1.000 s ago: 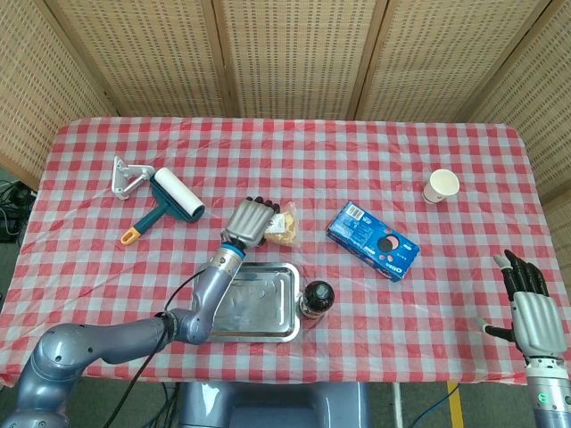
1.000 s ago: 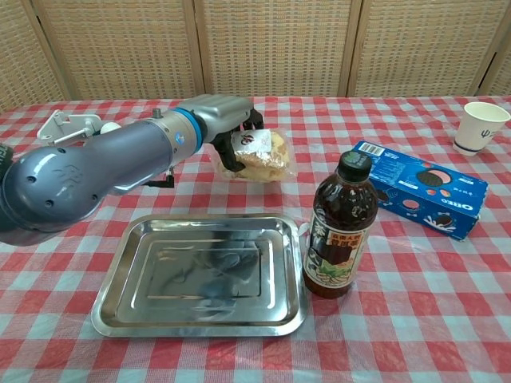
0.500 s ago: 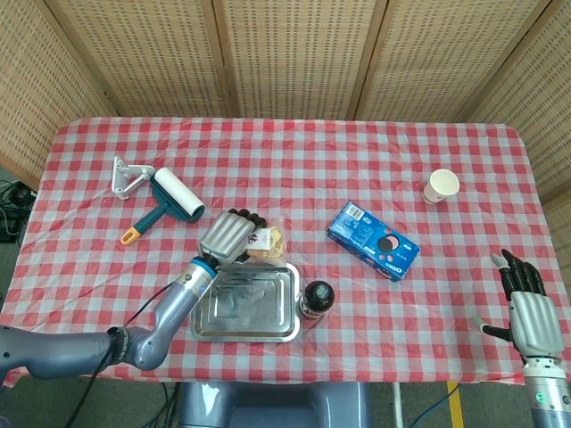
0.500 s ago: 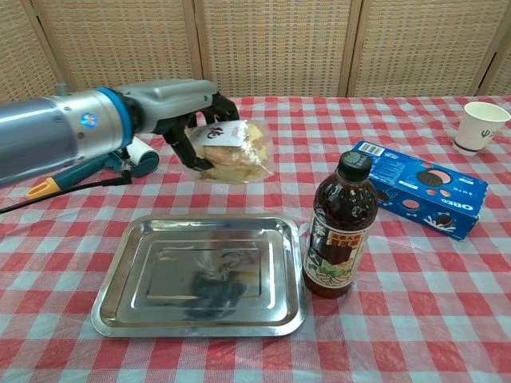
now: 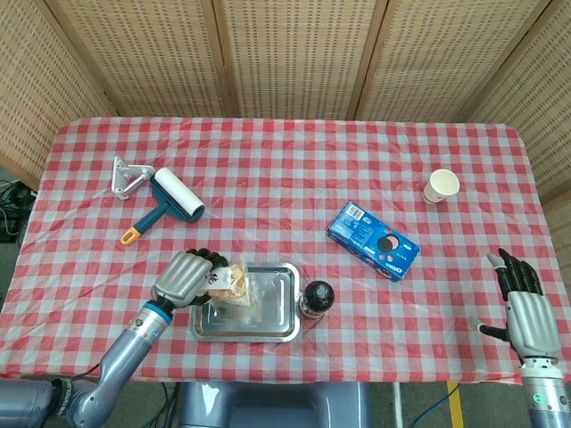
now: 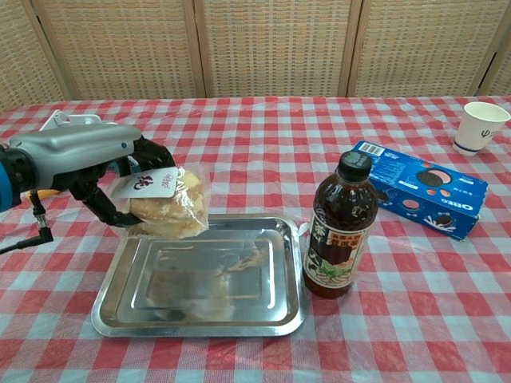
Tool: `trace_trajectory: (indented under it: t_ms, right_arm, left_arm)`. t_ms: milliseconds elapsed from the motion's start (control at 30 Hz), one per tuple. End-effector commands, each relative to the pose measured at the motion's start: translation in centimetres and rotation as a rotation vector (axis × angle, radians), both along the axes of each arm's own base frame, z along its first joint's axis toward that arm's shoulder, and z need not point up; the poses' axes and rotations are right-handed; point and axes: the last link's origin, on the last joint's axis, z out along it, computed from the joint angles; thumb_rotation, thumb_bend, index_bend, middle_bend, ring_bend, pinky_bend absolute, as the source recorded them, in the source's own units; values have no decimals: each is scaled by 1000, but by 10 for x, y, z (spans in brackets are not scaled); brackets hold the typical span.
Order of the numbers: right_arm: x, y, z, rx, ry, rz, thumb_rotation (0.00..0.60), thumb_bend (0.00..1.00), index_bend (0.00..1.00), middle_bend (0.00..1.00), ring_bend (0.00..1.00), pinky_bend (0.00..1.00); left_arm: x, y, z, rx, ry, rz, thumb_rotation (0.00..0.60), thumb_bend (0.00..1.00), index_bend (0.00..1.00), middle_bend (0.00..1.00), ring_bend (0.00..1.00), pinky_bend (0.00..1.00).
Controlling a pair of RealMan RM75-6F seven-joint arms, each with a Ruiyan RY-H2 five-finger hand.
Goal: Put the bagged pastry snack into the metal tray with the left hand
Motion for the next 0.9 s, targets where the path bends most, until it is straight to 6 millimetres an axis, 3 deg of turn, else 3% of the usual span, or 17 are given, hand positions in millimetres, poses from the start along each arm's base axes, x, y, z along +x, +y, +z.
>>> trace_trajectory:
  t_ms: [33, 267, 467, 667, 900]
  right_arm:
    - [1, 1, 1, -3, 0, 2, 600, 78, 39, 0, 0, 0]
    - [0, 1, 1, -6, -2, 1, 600, 77, 39, 0, 0, 0]
    - [-1, 1, 2, -10, -2, -2, 600, 77, 39, 0, 0, 0]
    - [-1, 1, 3, -19, -3, 1, 600, 77, 39, 0, 0, 0]
    - [-1, 2, 2, -19, -3, 1, 600, 77, 39, 0, 0, 0]
  left_arm:
    - [-3, -3, -9, -13, 0, 6, 600, 479, 572, 323, 263, 339]
    - [-4, -6, -26, -39, -5, 15, 600, 475, 554, 314, 262, 320]
    - [-1, -12, -44, -94, 15, 10, 600, 420, 474, 218, 186, 243]
    - [1, -15, -49, -104, 16, 13, 600, 311, 285, 13, 8, 33]
    - [3, -14, -43, -77, -7, 12, 600, 229, 124, 0, 0, 0]
